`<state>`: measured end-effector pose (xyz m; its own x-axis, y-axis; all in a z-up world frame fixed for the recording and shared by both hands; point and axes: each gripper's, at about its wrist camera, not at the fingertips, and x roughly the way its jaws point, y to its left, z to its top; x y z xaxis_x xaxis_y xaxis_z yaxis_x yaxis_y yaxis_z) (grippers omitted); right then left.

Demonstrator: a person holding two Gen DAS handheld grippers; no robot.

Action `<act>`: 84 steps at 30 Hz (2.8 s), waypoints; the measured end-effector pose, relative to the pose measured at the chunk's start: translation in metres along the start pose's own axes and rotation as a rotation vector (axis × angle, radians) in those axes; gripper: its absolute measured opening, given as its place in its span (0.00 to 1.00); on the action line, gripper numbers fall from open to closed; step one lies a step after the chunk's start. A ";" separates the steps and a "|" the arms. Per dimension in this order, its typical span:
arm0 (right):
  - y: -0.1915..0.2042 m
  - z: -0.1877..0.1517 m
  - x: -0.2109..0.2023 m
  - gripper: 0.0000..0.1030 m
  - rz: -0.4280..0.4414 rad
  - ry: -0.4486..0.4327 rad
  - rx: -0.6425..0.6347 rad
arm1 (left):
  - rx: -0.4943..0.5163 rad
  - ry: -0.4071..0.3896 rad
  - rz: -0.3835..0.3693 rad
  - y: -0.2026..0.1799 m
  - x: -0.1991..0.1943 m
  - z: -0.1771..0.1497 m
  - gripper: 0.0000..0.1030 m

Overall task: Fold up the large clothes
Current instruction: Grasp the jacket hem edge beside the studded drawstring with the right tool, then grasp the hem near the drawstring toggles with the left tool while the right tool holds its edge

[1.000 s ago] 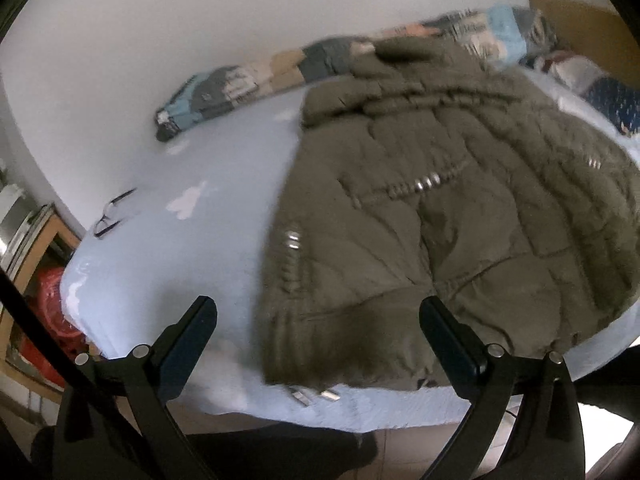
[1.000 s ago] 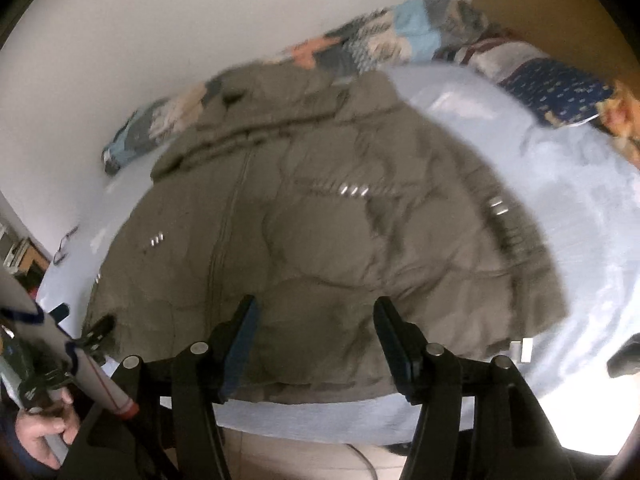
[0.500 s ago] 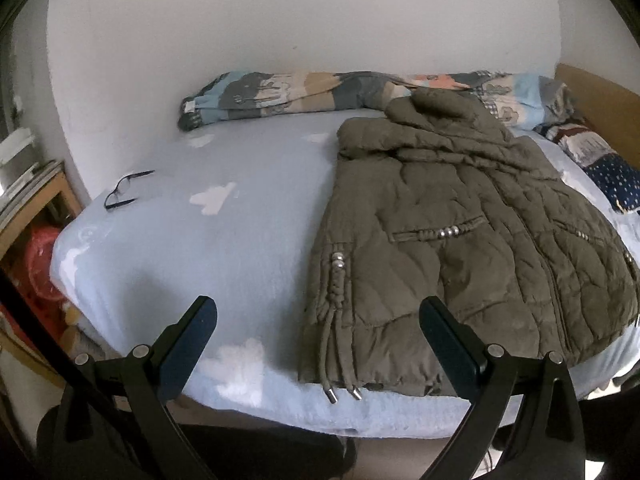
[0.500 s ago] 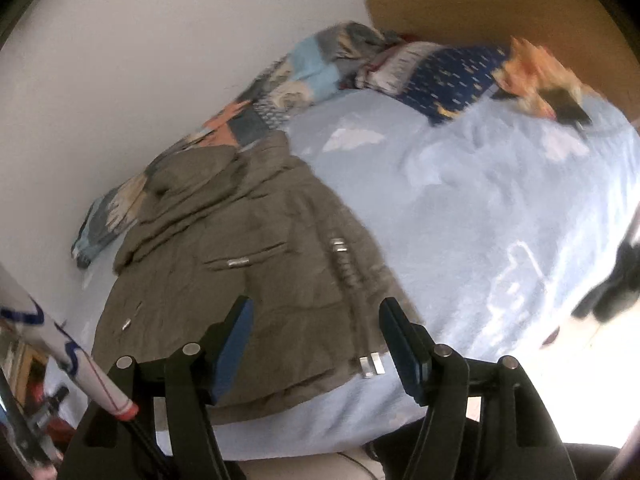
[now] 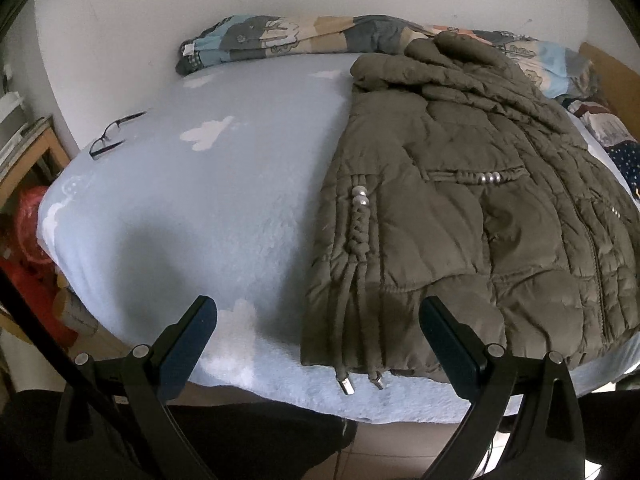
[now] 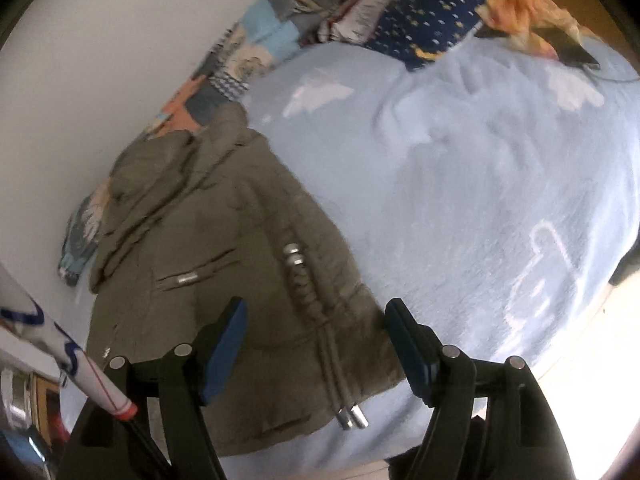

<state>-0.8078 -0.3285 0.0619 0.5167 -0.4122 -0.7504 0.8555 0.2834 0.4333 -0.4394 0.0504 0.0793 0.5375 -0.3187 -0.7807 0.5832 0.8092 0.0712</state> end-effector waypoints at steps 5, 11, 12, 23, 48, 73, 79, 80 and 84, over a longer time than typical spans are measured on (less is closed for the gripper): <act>-0.001 -0.005 0.014 0.74 -0.037 0.046 -0.021 | 0.018 -0.008 0.005 -0.004 0.000 0.000 0.98; 0.000 -0.010 0.018 0.75 -0.058 0.060 -0.035 | 0.023 -0.008 0.009 -0.003 0.001 0.000 0.98; -0.001 -0.010 0.016 0.75 -0.072 0.048 -0.036 | 0.022 -0.008 0.010 -0.004 0.000 0.000 0.98; -0.011 -0.013 0.031 0.79 -0.018 0.116 0.024 | 0.029 -0.008 0.006 -0.007 0.002 0.001 0.98; 0.000 -0.019 0.024 0.56 0.029 0.116 -0.001 | -0.033 0.042 -0.055 0.001 0.009 0.003 0.98; -0.003 -0.019 0.024 0.63 0.047 0.116 0.037 | -0.367 0.300 -0.623 0.024 0.062 -0.001 0.76; -0.005 -0.016 0.024 0.64 0.056 0.118 0.048 | -0.164 0.121 -0.576 -0.009 0.024 0.015 0.72; -0.007 -0.015 0.024 0.64 0.054 0.116 0.057 | -0.151 0.112 -0.565 -0.013 0.024 0.016 0.72; -0.015 -0.013 0.026 0.68 0.044 0.115 0.095 | -0.146 0.153 -0.496 -0.022 0.040 0.015 0.72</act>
<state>-0.8078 -0.3320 0.0295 0.5511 -0.2982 -0.7793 0.8343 0.2133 0.5084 -0.4214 0.0123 0.0555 0.1178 -0.6133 -0.7810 0.6478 0.6436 -0.4077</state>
